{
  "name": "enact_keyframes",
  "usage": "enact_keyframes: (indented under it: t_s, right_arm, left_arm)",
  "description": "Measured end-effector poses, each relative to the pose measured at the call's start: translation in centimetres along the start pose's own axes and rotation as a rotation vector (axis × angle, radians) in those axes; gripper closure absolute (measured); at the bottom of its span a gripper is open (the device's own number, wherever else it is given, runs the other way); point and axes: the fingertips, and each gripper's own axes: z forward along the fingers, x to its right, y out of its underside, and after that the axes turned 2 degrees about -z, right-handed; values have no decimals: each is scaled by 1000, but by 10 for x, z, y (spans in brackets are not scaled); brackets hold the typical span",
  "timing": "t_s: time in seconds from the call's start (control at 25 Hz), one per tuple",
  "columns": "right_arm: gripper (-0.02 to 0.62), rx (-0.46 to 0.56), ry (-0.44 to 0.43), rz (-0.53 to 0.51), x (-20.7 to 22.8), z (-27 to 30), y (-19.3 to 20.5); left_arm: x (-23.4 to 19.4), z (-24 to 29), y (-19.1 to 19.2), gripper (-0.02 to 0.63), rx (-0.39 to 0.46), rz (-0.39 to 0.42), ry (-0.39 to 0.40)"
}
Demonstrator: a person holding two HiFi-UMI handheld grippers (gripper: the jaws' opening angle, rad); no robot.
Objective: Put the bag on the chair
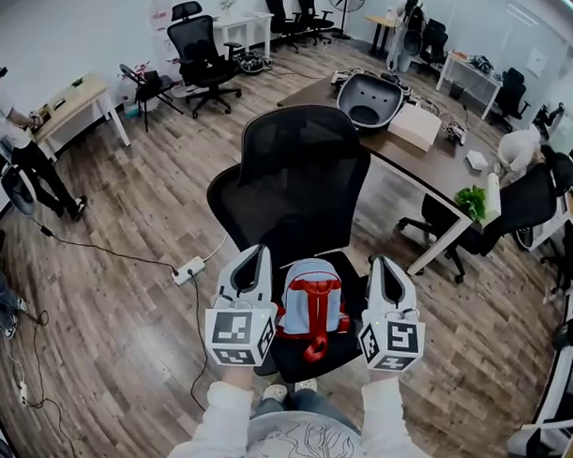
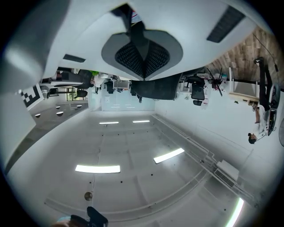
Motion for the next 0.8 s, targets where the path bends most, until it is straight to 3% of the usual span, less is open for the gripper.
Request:
enact_keyframes:
  t_s: [0.8]
  right_arm:
    - [584,77,6,8,0,-25,-31]
  left_arm:
    - [3,-31,-28,600,61,12,-32]
